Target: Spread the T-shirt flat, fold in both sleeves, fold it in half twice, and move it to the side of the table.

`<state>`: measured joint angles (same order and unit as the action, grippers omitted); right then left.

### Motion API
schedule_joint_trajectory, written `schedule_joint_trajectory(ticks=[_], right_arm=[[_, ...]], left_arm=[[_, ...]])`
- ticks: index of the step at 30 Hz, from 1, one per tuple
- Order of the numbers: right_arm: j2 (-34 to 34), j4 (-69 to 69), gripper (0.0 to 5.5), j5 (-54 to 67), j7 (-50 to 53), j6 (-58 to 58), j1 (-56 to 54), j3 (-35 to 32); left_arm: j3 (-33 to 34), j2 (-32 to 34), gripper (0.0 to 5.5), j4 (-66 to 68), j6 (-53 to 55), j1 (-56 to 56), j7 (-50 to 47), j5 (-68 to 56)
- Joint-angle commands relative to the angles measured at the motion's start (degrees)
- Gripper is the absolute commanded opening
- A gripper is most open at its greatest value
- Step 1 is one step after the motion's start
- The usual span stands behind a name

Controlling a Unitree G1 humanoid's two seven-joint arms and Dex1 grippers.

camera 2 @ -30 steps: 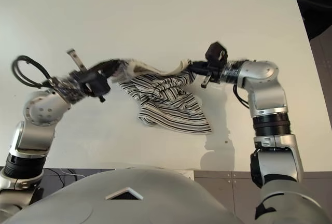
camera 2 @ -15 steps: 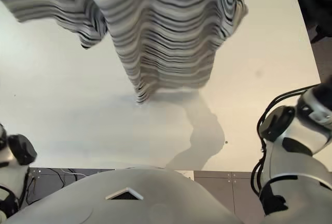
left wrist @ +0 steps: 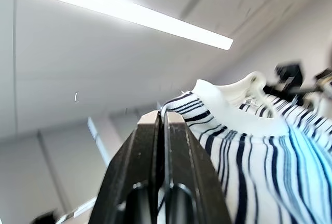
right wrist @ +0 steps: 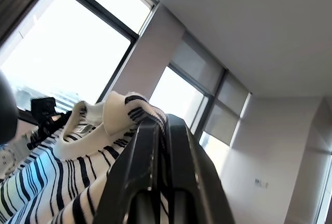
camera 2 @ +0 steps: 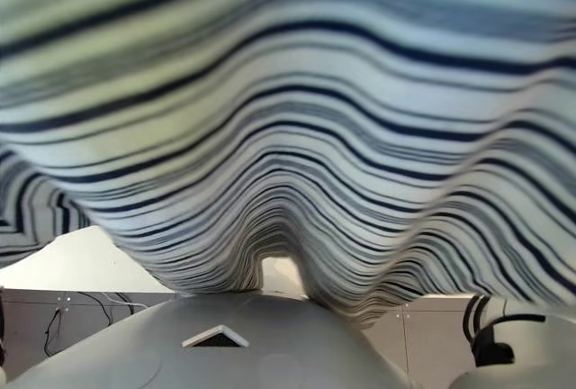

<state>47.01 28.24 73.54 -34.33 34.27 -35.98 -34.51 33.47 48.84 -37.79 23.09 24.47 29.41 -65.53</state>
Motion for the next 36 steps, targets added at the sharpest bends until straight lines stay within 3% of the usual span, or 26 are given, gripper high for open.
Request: schedule_joint_trajectory(ticks=[1,5,10,14,16,20,23,26,31,34,36], right_arm=[[2.0,-0.2,0.1,-16.2,-6.3,-4.1,9.7,9.4],[1.3,-9.4,0.1,-42.6,-9.0,-13.1,17.5,31.2],[-8.2,-33.2,0.1,-64.4,-1.9,-24.3,11.8,45.2],[-16.3,-50.2,0.1,-71.5,3.0,-30.4,3.6,47.6],[-21.2,-61.5,0.1,-75.6,6.3,-34.5,-1.4,49.7],[-29.8,-82.2,0.83,-81.9,15.5,-40.1,-8.6,51.7],[-31.3,-88.7,1.48,-84.8,22.5,-42.2,-10.3,51.2],[-29.3,-88.6,2.02,-86.3,27.6,-44.6,-10.2,49.3],[-26.7,-80.3,2.83,-85.1,24.3,-45.3,-7.6,46.5],[-23.4,-72.3,3.01,-83.8,17.1,-43.3,-3.5,46.1],[-18.9,-63.6,3.01,-80.7,8.0,-42.9,2.1,45.3]], left_arm=[[-11.5,1.9,0.11,3.4,-3.9,-11.8,7.8,19.8],[-31.3,-0.9,0.11,18.4,-15.5,-16.9,14.0,43.2],[-41.2,-9.7,0.11,43.6,-30.0,-4.2,7.6,62.1],[-44.9,-15.1,0.11,66.8,-38.6,7.4,-2.7,74.2],[-48.5,-18.0,0.39,80.2,-41.5,12.5,-7.2,79.9],[-53.9,-22.6,1.07,98.3,-44.3,16.6,-15.8,88.3],[-55.1,-22.6,1.65,103.3,-45.1,17.3,-21.6,91.6],[-54.1,-21.2,2.11,98.9,-48.4,15.0,-23.2,91.6],[-54.3,-21.9,2.8,95.2,-50.1,13.9,-20.9,91.6],[-54.2,-22.9,3.24,96.0,-49.5,14.4,-20.1,91.5],[-55.7,-23.5,3.24,97.3,-50.0,13.5,-15.5,91.9]])
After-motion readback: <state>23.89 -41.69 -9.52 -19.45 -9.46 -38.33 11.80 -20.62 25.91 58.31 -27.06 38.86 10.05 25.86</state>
